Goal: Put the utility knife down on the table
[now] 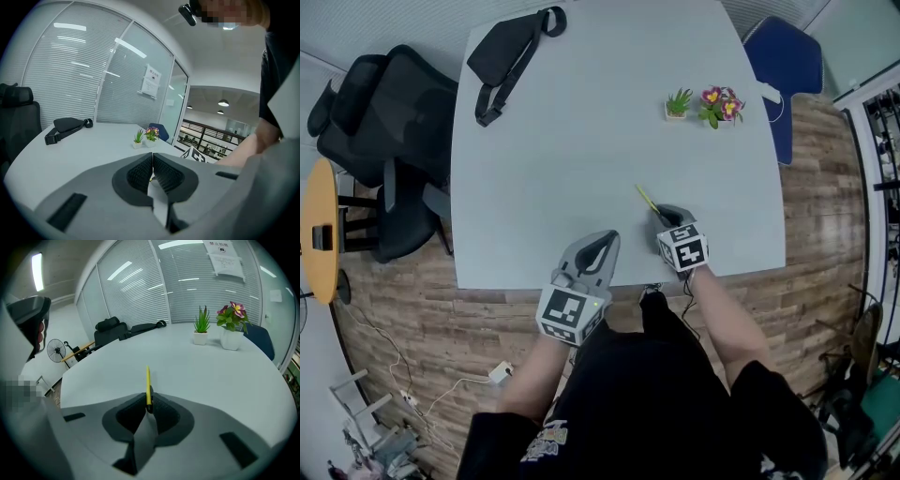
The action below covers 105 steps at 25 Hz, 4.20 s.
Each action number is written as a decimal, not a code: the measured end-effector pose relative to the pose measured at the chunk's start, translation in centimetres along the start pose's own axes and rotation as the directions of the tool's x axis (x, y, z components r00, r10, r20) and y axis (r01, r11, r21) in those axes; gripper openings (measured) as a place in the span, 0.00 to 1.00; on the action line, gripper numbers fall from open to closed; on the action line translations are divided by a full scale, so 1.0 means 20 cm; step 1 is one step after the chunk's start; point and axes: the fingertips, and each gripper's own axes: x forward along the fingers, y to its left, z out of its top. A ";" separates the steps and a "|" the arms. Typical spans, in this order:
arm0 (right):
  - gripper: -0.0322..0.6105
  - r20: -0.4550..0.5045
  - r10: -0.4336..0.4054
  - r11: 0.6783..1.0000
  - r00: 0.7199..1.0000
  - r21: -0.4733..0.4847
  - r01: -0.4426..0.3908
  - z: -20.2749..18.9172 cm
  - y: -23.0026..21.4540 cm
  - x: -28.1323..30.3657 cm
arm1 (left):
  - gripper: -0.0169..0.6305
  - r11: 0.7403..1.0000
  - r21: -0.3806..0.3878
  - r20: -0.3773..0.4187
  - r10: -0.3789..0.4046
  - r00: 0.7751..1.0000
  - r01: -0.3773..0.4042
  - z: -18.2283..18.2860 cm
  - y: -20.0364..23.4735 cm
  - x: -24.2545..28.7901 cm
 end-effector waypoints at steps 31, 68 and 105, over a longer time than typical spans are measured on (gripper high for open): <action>0.18 0.125 -0.035 0.999 0.992 -0.013 0.037 0.18 0.11 -0.22 | 0.04 0.998 0.046 0.067 -0.037 0.997 0.034 0.10 -0.02 -0.20; 0.05 0.694 -0.104 0.992 0.713 0.021 0.124 0.49 1.03 -1.71 | 0.04 0.959 0.211 0.203 -0.234 0.951 0.191 0.23 -0.43 -0.94; 0.05 0.661 0.101 0.995 0.743 -0.086 -0.058 -0.14 1.16 -2.07 | 0.04 0.989 0.143 0.229 -0.009 0.973 -0.025 -0.09 -1.10 -1.30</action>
